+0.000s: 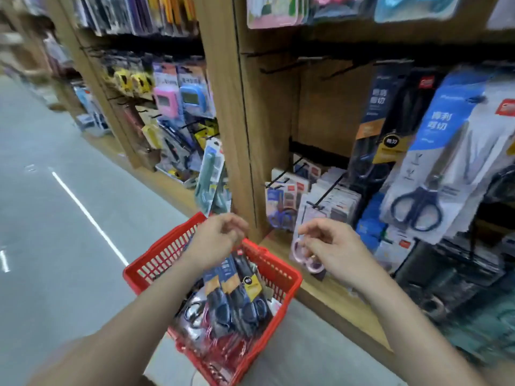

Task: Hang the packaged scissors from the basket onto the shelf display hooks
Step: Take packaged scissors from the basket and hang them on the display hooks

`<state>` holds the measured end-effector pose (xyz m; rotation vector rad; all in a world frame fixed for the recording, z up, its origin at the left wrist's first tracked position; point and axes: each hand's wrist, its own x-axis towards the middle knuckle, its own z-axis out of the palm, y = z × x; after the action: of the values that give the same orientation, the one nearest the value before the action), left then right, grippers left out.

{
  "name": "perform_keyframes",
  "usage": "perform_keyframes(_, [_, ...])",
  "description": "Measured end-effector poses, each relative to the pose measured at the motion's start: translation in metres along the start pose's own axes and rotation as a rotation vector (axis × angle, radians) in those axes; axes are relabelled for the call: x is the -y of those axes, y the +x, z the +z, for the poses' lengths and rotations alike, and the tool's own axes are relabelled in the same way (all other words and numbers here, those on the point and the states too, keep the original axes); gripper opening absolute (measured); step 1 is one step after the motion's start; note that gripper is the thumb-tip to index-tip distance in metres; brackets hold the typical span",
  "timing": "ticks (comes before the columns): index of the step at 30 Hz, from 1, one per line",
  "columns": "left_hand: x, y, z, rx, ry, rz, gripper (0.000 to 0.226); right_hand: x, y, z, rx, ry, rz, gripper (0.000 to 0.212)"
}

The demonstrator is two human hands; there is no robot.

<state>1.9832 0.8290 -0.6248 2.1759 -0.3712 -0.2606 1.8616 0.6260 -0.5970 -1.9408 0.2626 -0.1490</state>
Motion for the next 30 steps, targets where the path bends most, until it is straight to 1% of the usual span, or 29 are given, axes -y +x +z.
perform_keyframes(3, [0.046,-0.021,-0.010,-0.031,-0.033,-0.151,0.031,-0.018,0.011,0.045,0.140,-0.082,0.046,0.028])
perform_keyframes(6, [0.099,-0.045,0.005,-0.068,-0.042,-0.345,0.022,-0.050,0.023,0.088,0.224,-0.027,0.157,0.027])
perform_keyframes(9, [0.143,-0.063,0.033,-0.014,-0.008,-0.493,0.025,-0.089,0.038,0.128,0.310,-0.035,0.269,0.026])
perform_keyframes(10, [0.155,-0.066,0.043,0.001,-0.018,-0.535,0.026,-0.100,0.041,0.139,0.335,-0.048,0.310,0.028])
perform_keyframes(12, [0.172,-0.069,0.058,0.002,-0.058,-0.607,0.026,-0.119,0.048,0.157,0.372,-0.096,0.381,0.038])
perform_keyframes(14, [0.186,-0.064,0.071,-0.009,-0.093,-0.655,0.031,-0.137,0.056,0.171,0.391,-0.161,0.423,0.054])
perform_keyframes(16, [0.197,-0.056,0.084,-0.004,-0.113,-0.683,0.043,-0.153,0.064,0.182,0.394,-0.194,0.472,0.067])
perform_keyframes(18, [0.208,-0.047,0.095,0.008,-0.095,-0.682,0.054,-0.168,0.072,0.191,0.381,-0.175,0.529,0.075])
perform_keyframes(20, [0.219,-0.042,0.104,0.034,-0.067,-0.674,0.063,-0.177,0.077,0.196,0.343,-0.098,0.590,0.069])
perform_keyframes(22, [0.224,-0.040,0.109,0.059,-0.044,-0.678,0.066,-0.186,0.083,0.201,0.328,-0.028,0.643,0.064])
perform_keyframes(23, [0.225,-0.039,0.111,0.066,-0.019,-0.677,0.066,-0.188,0.086,0.203,0.326,-0.021,0.647,0.064])
perform_keyframes(25, [0.226,-0.039,0.112,0.058,0.026,-0.675,0.064,-0.199,0.090,0.208,0.324,-0.032,0.646,0.076])
perform_keyframes(26, [0.226,-0.038,0.113,0.038,0.015,-0.671,0.062,-0.202,0.092,0.209,0.330,-0.030,0.653,0.073])
perform_keyframes(28, [0.224,-0.037,0.113,-0.025,-0.086,-0.684,0.056,-0.199,0.091,0.211,0.372,0.027,0.686,0.046])
perform_keyframes(29, [0.223,-0.036,0.112,-0.068,-0.193,-0.711,0.052,-0.198,0.090,0.211,0.401,0.056,0.694,0.034])
perform_keyframes(30, [0.222,-0.035,0.111,-0.113,-0.327,-0.754,0.047,-0.197,0.089,0.213,0.418,0.080,0.706,0.026])
